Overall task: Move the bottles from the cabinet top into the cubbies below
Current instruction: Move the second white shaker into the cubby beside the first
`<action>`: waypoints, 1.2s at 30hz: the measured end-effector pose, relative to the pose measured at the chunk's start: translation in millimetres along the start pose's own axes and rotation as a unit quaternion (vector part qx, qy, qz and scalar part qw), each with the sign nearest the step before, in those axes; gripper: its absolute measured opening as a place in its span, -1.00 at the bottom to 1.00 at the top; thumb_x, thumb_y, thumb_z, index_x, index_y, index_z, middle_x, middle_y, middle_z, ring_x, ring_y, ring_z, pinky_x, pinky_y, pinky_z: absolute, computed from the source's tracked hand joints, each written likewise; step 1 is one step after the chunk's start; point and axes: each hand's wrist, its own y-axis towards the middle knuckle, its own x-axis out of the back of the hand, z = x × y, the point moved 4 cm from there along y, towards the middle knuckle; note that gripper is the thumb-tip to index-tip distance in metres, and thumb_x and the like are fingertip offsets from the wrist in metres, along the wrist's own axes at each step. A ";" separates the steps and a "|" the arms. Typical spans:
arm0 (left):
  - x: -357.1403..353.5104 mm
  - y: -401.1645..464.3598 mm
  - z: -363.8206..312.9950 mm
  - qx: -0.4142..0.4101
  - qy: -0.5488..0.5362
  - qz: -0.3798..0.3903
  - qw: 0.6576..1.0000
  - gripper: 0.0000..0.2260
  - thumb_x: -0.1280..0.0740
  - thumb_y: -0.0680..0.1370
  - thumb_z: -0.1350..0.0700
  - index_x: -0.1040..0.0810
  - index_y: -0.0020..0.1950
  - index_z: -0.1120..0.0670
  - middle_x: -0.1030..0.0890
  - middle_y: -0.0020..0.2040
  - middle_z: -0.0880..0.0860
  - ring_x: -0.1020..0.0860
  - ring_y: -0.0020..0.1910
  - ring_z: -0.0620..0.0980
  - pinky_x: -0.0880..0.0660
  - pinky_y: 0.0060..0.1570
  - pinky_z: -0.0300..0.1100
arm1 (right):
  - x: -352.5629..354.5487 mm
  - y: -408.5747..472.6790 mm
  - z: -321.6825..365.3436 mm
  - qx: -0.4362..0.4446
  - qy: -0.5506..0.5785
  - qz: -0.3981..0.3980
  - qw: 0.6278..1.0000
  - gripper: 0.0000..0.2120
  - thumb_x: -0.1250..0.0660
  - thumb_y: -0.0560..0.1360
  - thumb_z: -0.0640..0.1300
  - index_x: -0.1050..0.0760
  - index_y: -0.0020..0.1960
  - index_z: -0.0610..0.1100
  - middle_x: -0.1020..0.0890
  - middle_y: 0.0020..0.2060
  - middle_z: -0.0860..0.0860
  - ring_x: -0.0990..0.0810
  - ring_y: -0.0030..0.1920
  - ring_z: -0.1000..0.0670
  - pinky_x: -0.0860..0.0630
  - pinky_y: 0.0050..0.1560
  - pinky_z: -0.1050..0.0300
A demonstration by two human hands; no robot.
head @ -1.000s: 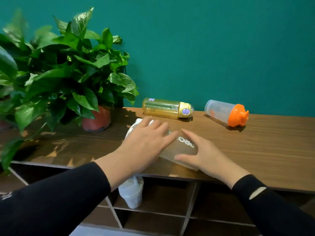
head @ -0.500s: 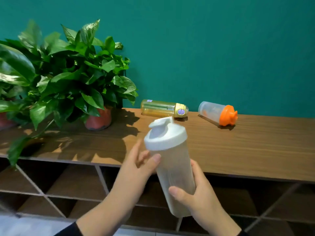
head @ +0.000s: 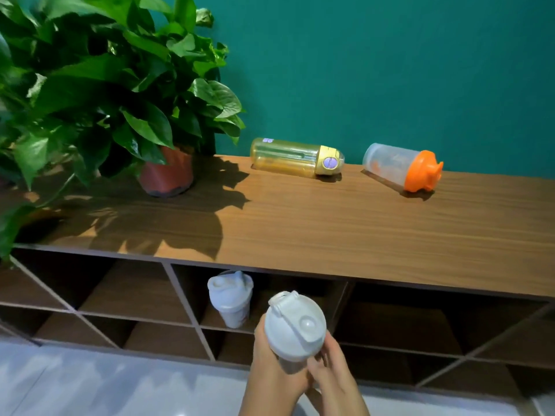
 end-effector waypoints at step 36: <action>9.7 37.3 -0.5 0.113 0.029 0.022 0.993 -0.44 -0.19 0.62 0.40 -0.23 0.61 0.11 -0.42 0.53 0.14 -0.40 0.52 0.06 -0.35 0.37 -0.28 | 19.4 41.7 16.7 -0.085 -0.317 0.066 0.942 -0.40 -0.39 0.46 0.18 -0.40 0.46 0.09 -0.62 0.27 0.11 -0.58 0.19 0.23 -0.42 0.30 0.28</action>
